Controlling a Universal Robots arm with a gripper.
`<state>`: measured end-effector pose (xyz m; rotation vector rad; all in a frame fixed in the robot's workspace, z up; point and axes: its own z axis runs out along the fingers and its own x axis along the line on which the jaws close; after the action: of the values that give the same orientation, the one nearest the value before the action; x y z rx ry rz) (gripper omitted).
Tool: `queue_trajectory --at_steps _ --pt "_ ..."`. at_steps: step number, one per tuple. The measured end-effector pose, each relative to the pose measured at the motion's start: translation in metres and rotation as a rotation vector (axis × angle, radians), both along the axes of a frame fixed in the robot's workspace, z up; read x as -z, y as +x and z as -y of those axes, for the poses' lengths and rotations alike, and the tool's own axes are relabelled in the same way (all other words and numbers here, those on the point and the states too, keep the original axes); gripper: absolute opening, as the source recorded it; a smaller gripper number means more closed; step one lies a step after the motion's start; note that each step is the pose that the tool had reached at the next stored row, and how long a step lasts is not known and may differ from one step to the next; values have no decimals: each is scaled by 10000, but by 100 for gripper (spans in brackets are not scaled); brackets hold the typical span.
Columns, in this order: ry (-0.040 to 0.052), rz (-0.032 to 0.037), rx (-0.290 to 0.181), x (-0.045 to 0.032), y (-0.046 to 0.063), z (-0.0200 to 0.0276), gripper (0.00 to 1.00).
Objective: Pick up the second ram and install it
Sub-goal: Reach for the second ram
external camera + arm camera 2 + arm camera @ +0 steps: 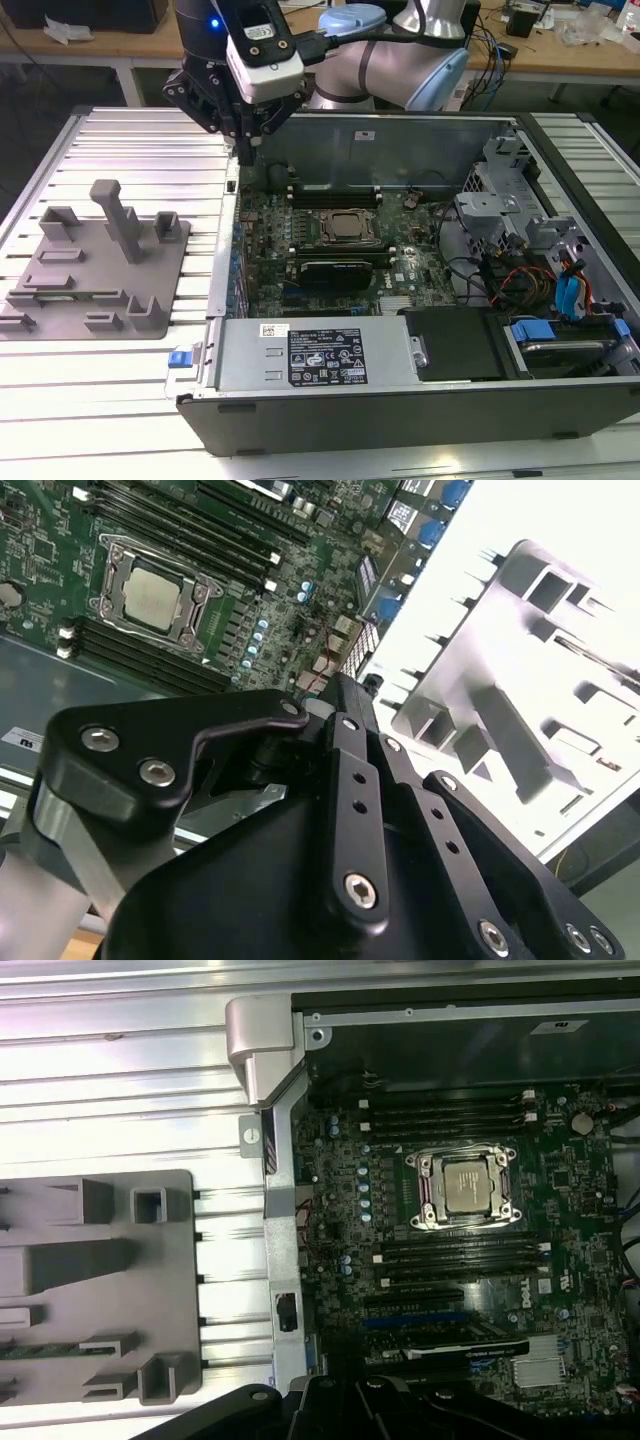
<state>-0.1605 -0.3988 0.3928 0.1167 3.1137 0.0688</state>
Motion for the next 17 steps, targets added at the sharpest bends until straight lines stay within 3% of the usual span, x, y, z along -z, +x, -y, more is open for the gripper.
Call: queue_trajectory --at_steps 12,17 --pt "0 1 -1 3 -120 0 8" --pt "0 0 -1 5 -242 0 8"
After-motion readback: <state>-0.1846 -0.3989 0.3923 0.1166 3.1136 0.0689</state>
